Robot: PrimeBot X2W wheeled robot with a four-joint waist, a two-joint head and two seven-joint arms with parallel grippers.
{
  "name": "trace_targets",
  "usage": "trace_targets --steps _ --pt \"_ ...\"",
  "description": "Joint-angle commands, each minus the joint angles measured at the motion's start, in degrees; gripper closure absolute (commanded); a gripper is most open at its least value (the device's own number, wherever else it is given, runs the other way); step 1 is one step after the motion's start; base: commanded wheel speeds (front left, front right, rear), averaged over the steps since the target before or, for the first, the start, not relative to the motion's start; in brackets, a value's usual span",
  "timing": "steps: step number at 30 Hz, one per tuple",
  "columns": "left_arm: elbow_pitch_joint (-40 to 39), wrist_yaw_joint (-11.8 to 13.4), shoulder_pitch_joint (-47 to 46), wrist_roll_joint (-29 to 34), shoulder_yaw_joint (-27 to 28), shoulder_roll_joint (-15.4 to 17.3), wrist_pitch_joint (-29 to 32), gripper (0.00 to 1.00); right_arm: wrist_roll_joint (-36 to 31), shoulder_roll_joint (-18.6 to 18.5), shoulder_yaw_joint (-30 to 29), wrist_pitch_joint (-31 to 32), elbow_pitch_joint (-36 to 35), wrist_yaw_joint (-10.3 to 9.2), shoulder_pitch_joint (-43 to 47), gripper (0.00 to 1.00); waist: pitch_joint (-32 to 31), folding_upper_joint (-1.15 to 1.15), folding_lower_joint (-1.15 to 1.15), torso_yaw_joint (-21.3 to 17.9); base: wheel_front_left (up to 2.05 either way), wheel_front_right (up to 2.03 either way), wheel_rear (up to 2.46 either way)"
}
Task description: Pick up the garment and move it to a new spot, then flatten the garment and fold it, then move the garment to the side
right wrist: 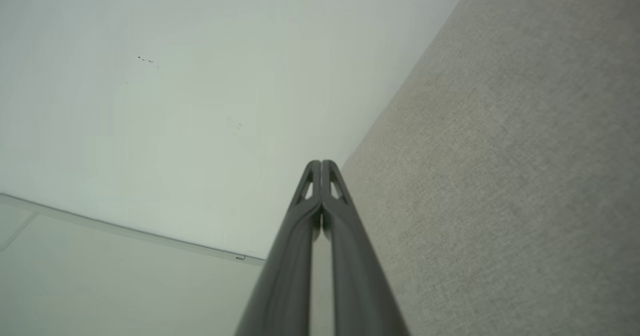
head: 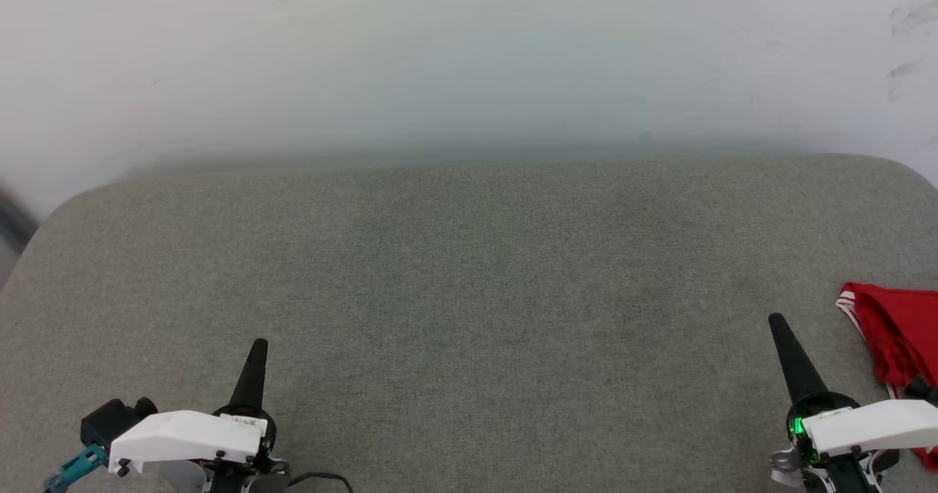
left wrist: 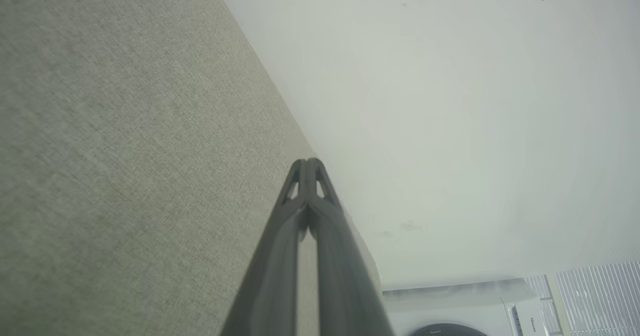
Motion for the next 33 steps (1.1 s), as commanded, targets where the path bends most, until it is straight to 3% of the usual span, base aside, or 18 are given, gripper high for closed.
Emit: trace_targets --steps 1,33 --pt "-0.3 -0.5 -1.2 -1.1 0.6 0.0 0.4 1.0 1.5 0.1 -0.2 0.1 0.0 0.01 -1.5 1.0 0.0 0.0 0.0 0.0 0.0 0.0 0.0" --pt "0.2 -3.2 -2.5 -13.4 4.5 -3.0 4.3 1.0 16.6 0.5 -1.1 0.7 3.7 0.0 -3.9 1.0 0.7 0.0 -0.01 0.2 0.0 0.0 0.0"
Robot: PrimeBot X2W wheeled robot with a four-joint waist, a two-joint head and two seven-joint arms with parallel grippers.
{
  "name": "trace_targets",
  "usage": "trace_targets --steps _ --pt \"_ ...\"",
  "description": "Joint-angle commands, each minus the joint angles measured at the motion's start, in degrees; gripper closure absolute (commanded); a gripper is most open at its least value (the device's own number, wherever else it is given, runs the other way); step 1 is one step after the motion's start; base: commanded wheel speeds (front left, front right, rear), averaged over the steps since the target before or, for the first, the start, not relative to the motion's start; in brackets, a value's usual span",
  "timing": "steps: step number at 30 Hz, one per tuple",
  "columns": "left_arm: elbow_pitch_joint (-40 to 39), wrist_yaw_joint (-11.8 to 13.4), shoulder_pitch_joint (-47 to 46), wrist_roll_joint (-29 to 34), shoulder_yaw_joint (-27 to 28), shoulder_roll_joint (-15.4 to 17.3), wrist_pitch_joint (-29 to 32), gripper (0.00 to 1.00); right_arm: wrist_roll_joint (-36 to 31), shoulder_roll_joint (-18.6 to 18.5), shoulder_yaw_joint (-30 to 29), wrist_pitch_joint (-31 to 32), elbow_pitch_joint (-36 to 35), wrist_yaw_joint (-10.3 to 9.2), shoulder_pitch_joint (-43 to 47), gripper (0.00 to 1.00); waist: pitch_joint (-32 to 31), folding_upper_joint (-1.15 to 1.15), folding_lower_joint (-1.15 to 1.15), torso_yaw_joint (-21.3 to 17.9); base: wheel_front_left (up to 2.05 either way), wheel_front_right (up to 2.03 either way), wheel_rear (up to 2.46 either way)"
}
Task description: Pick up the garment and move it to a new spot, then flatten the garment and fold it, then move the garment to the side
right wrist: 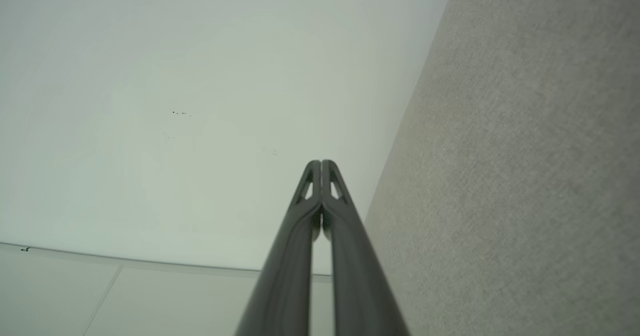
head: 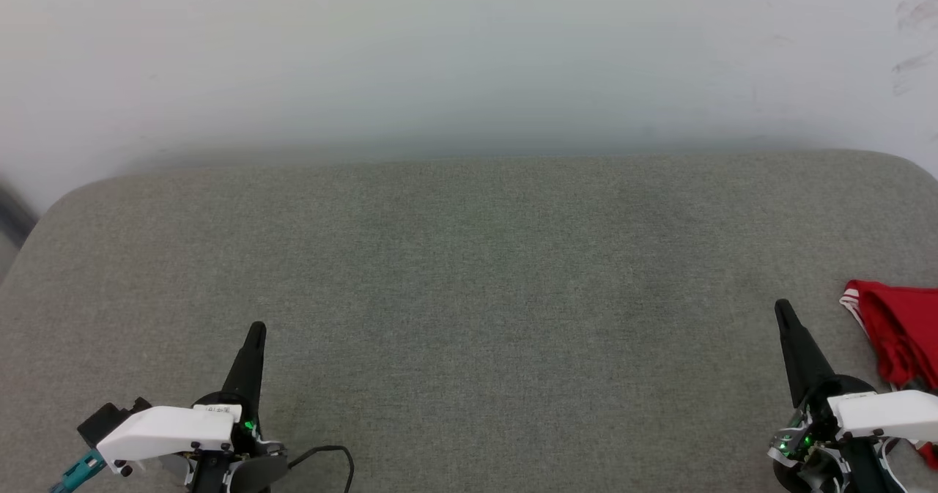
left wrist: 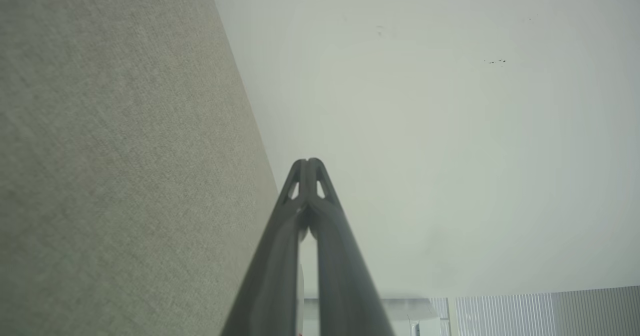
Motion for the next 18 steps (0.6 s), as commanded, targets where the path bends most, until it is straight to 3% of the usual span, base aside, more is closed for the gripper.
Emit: trace_targets --steps 1,18 --pt "0.0 -0.4 -1.0 -0.8 0.5 -0.3 0.3 1.0 1.0 0.2 -0.1 0.2 0.1 0.0 -1.0 1.0 0.0 0.0 0.0 0.0 0.0 0.0 0.0" --pt "0.2 -1.6 -1.4 -6.3 2.2 -1.5 2.0 1.0 7.8 0.4 -0.5 0.5 1.8 0.0 -2.1 1.0 0.4 0.0 0.0 0.1 0.0 0.0 0.0"
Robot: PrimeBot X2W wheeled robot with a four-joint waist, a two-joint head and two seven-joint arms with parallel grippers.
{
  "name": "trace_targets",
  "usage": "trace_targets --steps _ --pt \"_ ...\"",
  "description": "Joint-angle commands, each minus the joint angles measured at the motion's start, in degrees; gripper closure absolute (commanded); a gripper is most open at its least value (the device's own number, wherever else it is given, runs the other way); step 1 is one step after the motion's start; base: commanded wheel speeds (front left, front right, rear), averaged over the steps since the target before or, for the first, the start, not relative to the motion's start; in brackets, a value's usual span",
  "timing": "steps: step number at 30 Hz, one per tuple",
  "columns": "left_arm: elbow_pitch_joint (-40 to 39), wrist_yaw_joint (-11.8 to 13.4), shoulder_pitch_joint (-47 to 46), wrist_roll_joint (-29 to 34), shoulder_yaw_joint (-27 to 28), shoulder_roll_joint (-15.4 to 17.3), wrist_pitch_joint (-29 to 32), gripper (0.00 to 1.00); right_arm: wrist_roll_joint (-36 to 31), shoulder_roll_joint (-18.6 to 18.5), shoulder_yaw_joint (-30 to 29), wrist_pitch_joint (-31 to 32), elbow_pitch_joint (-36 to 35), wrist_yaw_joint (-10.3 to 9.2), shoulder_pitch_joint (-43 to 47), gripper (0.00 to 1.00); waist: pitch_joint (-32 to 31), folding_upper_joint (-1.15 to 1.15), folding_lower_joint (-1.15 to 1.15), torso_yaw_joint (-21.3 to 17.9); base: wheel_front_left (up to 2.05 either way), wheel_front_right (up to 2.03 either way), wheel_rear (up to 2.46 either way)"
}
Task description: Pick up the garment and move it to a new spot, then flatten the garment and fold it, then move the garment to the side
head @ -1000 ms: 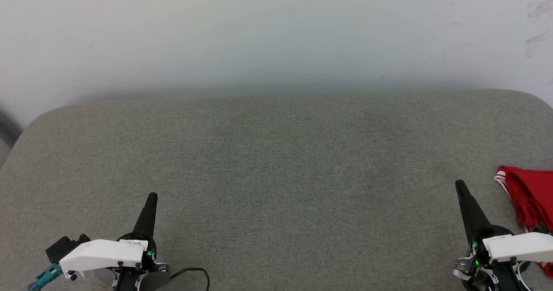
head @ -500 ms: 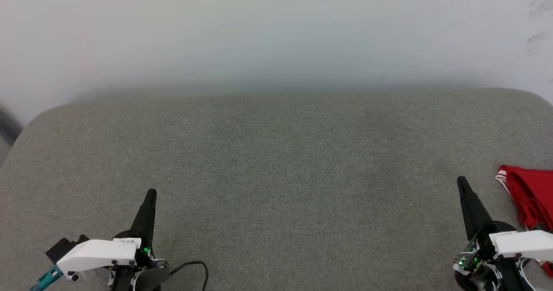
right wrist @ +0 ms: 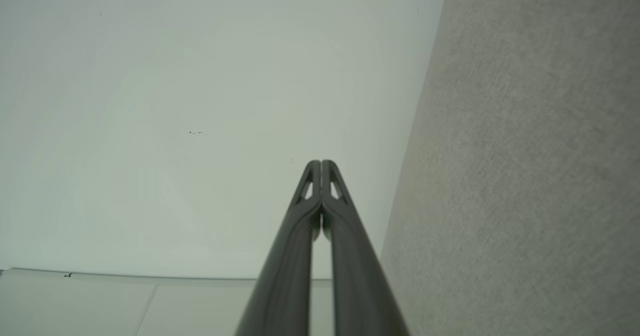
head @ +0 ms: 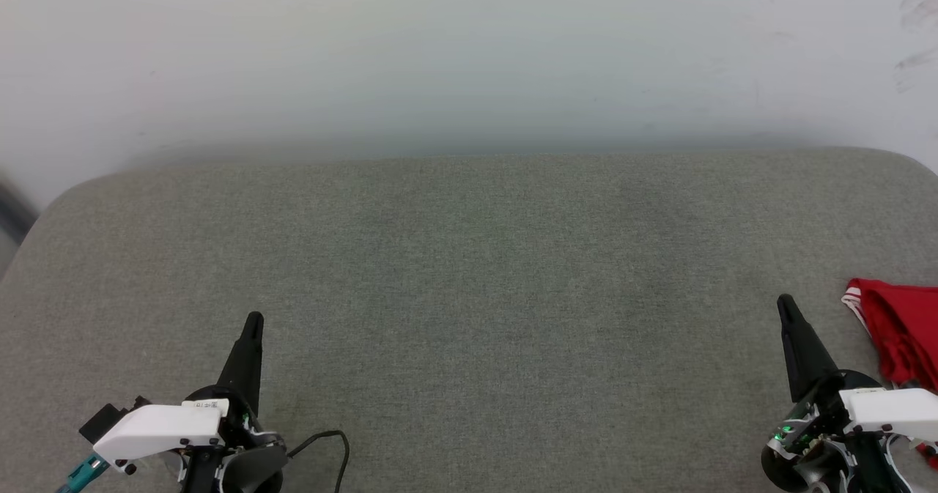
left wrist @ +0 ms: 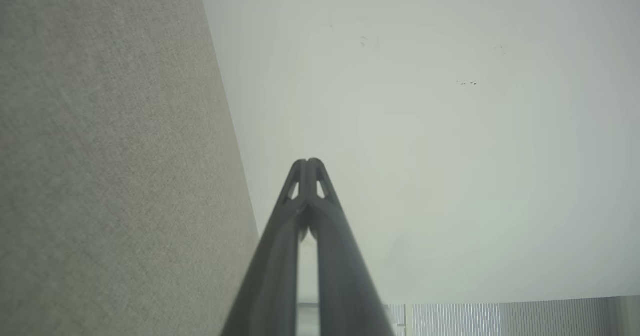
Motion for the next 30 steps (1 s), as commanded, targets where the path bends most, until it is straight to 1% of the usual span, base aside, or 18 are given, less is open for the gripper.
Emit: trace_targets --steps 1,30 --pt "0.1 -0.3 -0.6 -0.7 0.5 -0.2 0.4 1.0 1.0 0.2 -0.1 0.2 0.3 0.0 -1.0 1.0 0.0 0.0 0.0 0.0 0.0 0.0 0.0" --pt "0.1 -0.3 -0.6 -0.5 0.4 -0.2 0.3 1.0 0.7 0.2 -0.1 0.1 0.2 0.0 -0.9 1.0 0.0 0.0 0.0 0.0 0.0 0.0 0.0"
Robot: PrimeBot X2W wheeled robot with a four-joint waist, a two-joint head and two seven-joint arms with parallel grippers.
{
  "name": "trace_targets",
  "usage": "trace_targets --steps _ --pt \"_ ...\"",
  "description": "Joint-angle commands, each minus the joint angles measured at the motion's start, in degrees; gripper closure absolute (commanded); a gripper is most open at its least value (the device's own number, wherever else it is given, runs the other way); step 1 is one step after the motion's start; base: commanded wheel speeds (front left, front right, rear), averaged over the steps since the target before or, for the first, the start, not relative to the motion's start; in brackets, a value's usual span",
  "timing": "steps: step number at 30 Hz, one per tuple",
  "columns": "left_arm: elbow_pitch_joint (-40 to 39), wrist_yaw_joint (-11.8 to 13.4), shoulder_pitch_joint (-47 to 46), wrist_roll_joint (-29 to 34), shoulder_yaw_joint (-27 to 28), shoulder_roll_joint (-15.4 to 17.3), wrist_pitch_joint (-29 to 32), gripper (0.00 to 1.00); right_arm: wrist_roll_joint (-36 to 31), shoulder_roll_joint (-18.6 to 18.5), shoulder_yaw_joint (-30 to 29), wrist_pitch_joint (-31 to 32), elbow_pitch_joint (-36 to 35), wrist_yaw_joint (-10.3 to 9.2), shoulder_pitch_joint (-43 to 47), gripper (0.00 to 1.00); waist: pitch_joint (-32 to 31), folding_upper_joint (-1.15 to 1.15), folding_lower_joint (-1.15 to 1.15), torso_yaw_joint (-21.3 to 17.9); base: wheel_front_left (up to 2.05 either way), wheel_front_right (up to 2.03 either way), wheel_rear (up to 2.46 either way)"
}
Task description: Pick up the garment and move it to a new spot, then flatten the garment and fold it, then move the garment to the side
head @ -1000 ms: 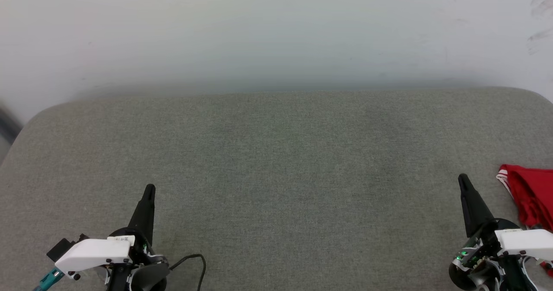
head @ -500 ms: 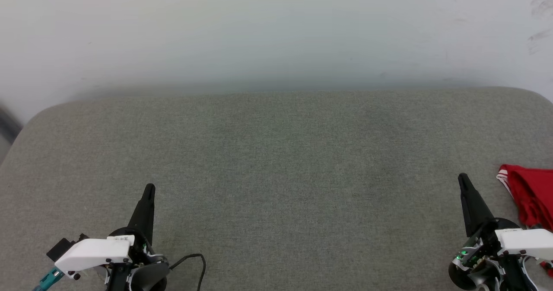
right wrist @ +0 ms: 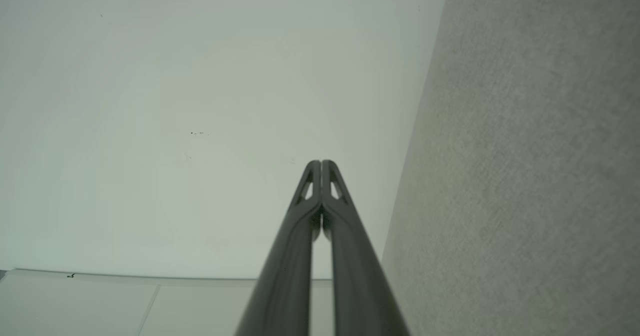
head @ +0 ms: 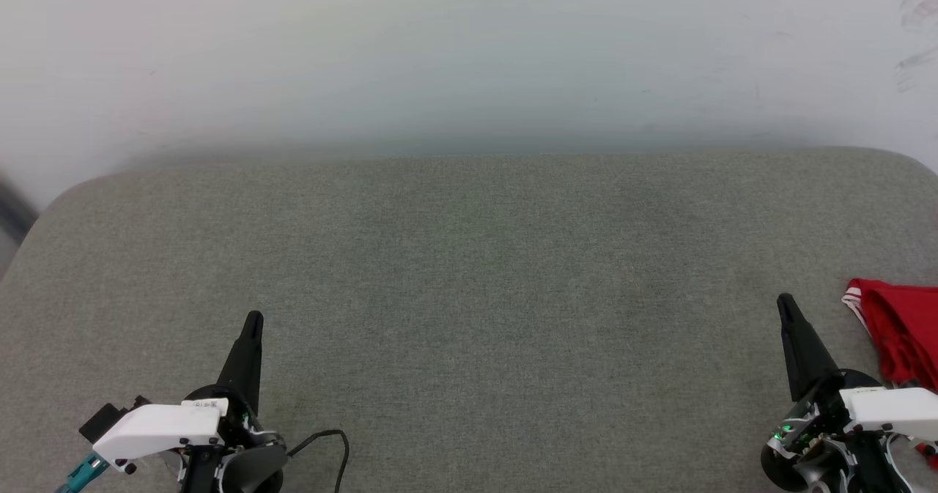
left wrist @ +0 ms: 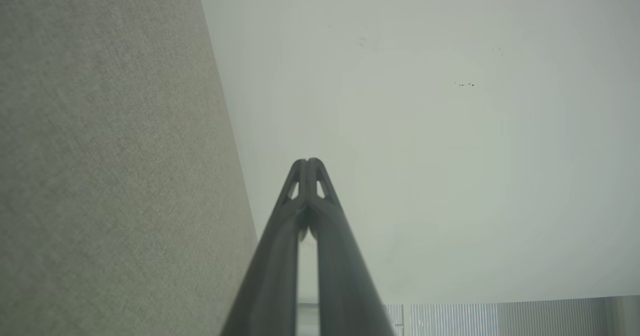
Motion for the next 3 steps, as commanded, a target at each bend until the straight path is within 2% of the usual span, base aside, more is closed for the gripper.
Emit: trace_targets --steps 1,3 --pt "0.0 -0.2 -0.4 0.0 0.2 -0.1 0.2 1.0 0.2 0.2 0.0 0.1 0.1 0.0 -0.7 1.0 0.0 0.0 0.0 0.0 0.0 0.0 0.0" --pt "0.0 -0.2 -0.4 0.0 0.2 -0.1 0.2 1.0 0.2 0.2 0.0 0.1 0.1 0.0 -0.7 1.0 0.0 0.0 0.0 0.0 0.0 0.0 0.0"
